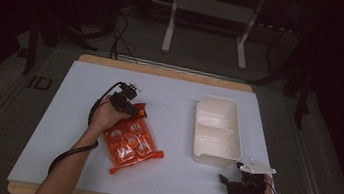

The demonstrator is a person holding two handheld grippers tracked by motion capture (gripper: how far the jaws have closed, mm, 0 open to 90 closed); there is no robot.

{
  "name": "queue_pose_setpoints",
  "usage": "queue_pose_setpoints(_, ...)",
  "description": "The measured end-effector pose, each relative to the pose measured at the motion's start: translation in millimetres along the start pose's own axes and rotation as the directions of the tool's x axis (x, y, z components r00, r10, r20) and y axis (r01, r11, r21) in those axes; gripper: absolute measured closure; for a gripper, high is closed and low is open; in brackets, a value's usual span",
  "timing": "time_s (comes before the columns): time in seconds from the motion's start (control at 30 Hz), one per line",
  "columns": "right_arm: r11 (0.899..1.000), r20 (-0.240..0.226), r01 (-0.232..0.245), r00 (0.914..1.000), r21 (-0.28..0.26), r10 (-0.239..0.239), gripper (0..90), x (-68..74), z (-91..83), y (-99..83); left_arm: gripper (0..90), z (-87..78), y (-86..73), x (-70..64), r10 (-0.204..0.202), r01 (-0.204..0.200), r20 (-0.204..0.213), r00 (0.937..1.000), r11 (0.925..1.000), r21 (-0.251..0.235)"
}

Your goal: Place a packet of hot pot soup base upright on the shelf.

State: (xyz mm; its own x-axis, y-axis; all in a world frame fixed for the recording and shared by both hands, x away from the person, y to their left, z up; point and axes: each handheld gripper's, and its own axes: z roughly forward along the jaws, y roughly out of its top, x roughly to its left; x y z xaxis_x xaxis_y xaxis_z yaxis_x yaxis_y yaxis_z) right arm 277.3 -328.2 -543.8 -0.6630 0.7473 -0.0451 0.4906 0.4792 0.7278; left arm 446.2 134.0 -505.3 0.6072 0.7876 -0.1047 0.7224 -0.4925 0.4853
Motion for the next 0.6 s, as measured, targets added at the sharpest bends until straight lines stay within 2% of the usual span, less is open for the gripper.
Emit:
queue_pose_setpoints(0.1, 1.000, -0.001, 0.001, 1.0000, 0.000, -0.001, 14.5, 0.1, 0.0, 0.0, 75.2, 3.1, -1.2, 2.5, -0.017, 0.017, -0.005, 0.9999, 0.9999, 0.005)
queue_pose_setpoints(0.13, 1.000, -0.001, 0.001, 1.0000, 0.000, -0.001, 14.5, 0.0, 0.0, 0.0, 76.0, 3.9, -1.8, 3.6, -0.024, 0.024, 0.007, 0.9997, 0.9997, 0.010)
queue_pose_setpoints(0.2, 1.000, -0.003, 0.000, 1.0000, 0.001, 0.000, 14.5, -0.2, 0.0, 0.0, 80.0, 4.1, -2.6, 5.1, -0.022, 0.022, 0.027, 0.9994, 0.9996, 0.017)
queue_pose_setpoints(0.37, 1.000, -0.004, -0.001, 1.0000, 0.003, 0.001, 14.5, -0.4, 0.0, 0.0, 80.5, 4.7, -2.5, 7.2, -0.027, 0.026, 0.034, 0.9990, 0.9991, 0.033)
queue_pose_setpoints(0.47, 1.000, -0.004, 0.000, 1.0000, 0.002, 0.000, 14.5, -0.2, 0.0, 0.0, 81.4, 5.6, -2.3, 6.4, -0.022, 0.021, 0.019, 0.9996, 0.9993, 0.031)
queue_pose_setpoints(0.53, 1.000, -0.004, -0.001, 1.0000, 0.003, 0.001, 14.5, -0.2, 0.0, 0.0, 86.9, 5.9, -2.7, 6.0, -0.015, 0.015, 0.000, 0.9999, 0.9995, 0.029)
queue_pose_setpoints(0.6, 1.000, -0.005, 0.000, 1.0000, 0.003, 0.000, 14.5, -0.3, 0.0, 0.0, 88.7, 5.7, -2.5, 4.9, -0.006, 0.006, -0.008, 0.9999, 0.9996, 0.026)
